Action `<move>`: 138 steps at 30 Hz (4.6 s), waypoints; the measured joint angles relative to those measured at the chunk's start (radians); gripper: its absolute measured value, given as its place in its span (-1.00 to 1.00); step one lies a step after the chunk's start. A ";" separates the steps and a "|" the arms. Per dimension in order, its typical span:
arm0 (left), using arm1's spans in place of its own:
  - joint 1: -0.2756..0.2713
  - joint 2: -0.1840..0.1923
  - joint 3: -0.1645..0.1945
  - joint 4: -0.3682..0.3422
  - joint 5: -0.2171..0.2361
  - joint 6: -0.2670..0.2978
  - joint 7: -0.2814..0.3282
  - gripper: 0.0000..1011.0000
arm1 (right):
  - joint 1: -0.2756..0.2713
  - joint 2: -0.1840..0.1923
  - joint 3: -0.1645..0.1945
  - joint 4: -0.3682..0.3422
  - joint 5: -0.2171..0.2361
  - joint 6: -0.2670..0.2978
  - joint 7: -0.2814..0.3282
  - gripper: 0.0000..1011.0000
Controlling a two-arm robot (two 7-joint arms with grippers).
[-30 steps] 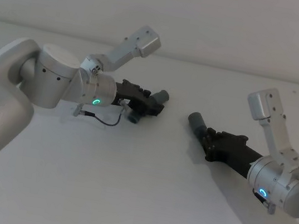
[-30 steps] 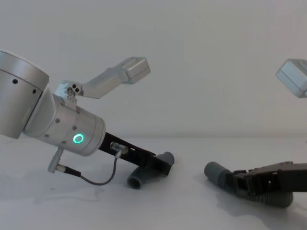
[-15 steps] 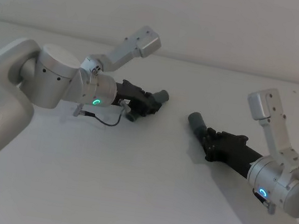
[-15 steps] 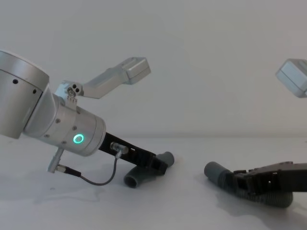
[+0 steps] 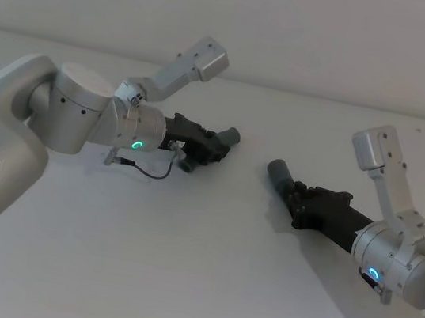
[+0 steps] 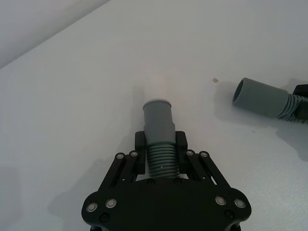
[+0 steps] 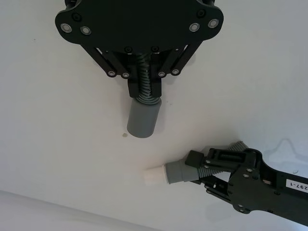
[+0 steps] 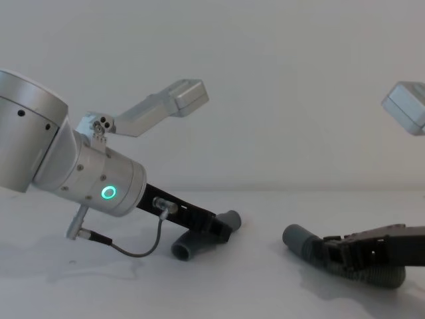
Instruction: Use both hands to pick up one end of the pipe from the table, align the ends, and insert them.
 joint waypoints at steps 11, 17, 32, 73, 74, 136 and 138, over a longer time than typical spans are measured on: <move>-0.003 0.000 0.001 0.003 0.001 -0.003 -0.001 -0.30 | 0.005 -0.003 -0.005 0.001 -0.004 0.000 -0.003 -0.72; -0.047 -0.008 0.018 0.050 0.017 -0.050 -0.034 -0.30 | 0.028 -0.011 -0.019 0.008 -0.034 -0.015 -0.018 -0.72; -0.252 -0.068 0.091 0.270 0.104 -0.256 -0.155 -0.30 | 0.119 0.020 -0.044 0.038 -0.131 -0.123 -0.011 -0.73; -0.642 -0.131 0.399 0.457 0.500 -0.764 -0.384 -0.30 | 0.320 0.369 -0.101 0.141 -0.470 -0.755 0.221 -0.73; -0.644 -0.130 0.405 0.451 0.508 -0.770 -0.383 -0.30 | 0.323 0.372 -0.102 0.143 -0.477 -0.769 0.223 -0.73; -0.519 -0.039 0.346 0.124 0.542 -0.619 -0.307 -0.30 | 0.549 0.394 -0.189 0.384 -0.515 -1.072 0.382 -0.73; -0.516 -0.039 0.344 0.120 0.541 -0.614 -0.306 -0.30 | 0.552 0.399 -0.188 0.387 -0.521 -1.075 0.382 -0.73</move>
